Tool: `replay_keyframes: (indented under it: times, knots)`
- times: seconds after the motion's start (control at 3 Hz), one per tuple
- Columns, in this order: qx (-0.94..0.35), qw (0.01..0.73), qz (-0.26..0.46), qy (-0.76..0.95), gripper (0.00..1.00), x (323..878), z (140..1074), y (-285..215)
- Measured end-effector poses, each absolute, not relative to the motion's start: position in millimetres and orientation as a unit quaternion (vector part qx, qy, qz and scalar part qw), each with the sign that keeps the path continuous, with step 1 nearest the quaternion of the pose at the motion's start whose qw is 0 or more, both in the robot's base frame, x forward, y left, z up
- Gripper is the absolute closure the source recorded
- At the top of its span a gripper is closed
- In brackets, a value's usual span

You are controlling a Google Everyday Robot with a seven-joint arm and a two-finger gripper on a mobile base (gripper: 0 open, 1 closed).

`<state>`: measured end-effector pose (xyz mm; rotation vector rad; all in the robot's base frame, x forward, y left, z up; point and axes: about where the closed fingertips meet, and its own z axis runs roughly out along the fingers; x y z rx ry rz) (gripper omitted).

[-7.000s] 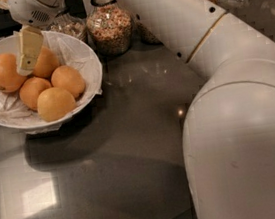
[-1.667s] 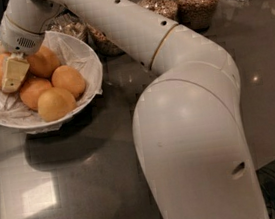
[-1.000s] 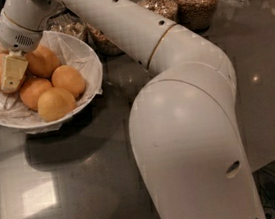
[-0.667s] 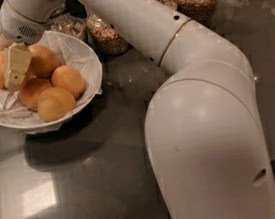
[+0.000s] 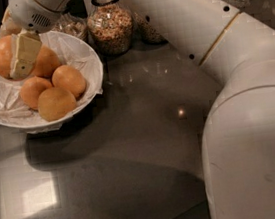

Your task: Pick orange from white bowl

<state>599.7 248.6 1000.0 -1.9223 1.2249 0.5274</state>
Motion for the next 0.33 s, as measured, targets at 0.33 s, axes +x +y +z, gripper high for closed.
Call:
replay_keyframes:
  times: [0.33]
  knots:
    - [-0.756,0.390,0.208,0.482,1.00,599.7,1000.0,248.6]
